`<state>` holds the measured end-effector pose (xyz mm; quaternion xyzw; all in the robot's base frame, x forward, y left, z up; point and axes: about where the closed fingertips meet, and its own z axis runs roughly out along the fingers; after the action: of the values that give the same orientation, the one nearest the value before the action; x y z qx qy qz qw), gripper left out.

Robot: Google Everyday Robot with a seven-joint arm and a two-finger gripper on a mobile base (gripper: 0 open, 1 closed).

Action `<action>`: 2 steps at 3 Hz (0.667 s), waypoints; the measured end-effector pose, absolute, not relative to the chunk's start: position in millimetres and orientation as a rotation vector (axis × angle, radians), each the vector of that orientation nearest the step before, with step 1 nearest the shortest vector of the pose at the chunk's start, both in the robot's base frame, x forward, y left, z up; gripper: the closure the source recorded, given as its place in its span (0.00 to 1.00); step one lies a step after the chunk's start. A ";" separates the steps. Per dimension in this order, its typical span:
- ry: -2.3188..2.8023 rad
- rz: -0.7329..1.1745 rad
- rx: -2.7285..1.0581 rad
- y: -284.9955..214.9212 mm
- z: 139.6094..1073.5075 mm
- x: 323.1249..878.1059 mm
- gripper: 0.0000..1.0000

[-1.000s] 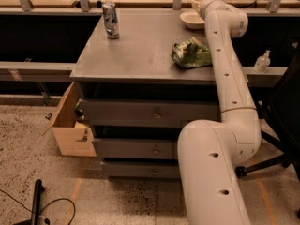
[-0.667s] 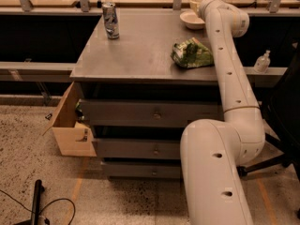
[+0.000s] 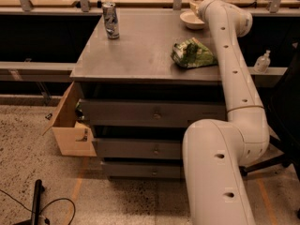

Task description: Place orange can into paper bowl

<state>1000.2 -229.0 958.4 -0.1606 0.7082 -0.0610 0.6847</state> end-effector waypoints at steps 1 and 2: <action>1.593 -0.129 -0.384 -227.3 955.6 998.4 0.00; 1.592 -0.128 -0.405 -225.8 954.4 997.2 0.00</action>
Offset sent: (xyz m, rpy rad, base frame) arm 0.1085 -0.0423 0.0391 -0.0407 0.0126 0.0514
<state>997.2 -225.8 954.4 -0.1804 0.7089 -0.0572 0.6794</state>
